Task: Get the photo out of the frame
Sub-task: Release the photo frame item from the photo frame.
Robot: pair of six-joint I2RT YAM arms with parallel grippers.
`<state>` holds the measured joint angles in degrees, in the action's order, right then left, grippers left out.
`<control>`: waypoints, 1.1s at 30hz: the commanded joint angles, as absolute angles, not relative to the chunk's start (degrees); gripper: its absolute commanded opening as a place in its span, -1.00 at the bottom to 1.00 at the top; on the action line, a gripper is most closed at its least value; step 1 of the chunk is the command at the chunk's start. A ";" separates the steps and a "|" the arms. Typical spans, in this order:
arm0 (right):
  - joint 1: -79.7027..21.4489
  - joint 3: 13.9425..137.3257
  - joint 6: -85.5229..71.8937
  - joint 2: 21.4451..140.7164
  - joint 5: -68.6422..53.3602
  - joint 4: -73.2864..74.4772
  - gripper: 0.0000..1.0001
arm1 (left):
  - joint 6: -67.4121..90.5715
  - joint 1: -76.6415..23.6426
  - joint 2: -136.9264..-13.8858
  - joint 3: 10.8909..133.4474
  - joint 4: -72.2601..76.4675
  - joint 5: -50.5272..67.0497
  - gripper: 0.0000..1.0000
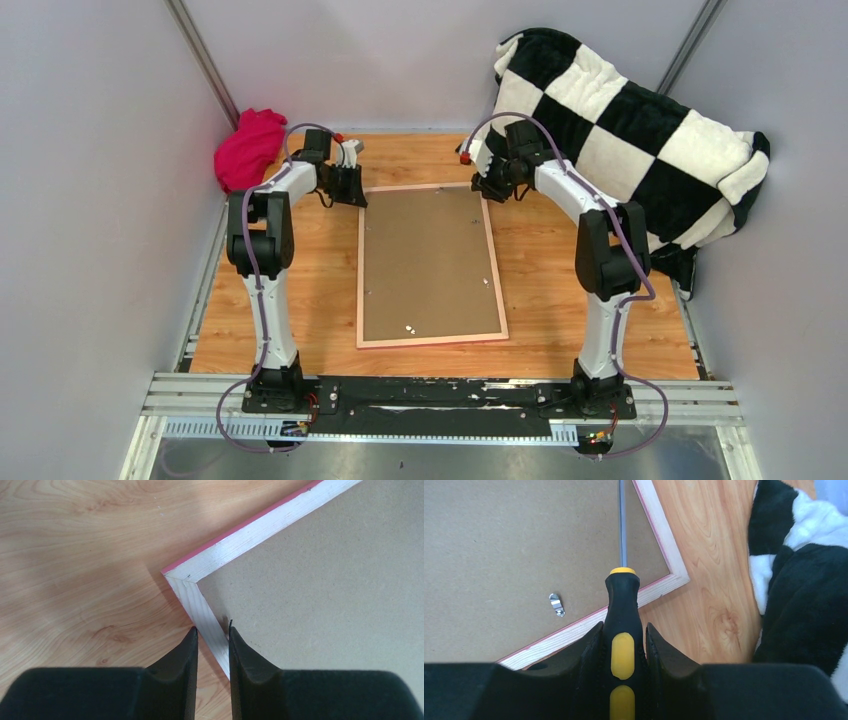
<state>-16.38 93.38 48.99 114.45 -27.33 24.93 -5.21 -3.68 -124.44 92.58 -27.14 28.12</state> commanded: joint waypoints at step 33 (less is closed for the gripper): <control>-16.85 94.72 48.83 119.27 -26.32 23.28 -1.00 | -6.74 -4.03 -128.41 91.58 -32.01 27.23 -1.00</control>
<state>-16.12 93.38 48.86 118.50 -25.74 23.46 -4.93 -3.66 -124.49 92.68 -27.29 28.10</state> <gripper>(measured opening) 0.358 0.239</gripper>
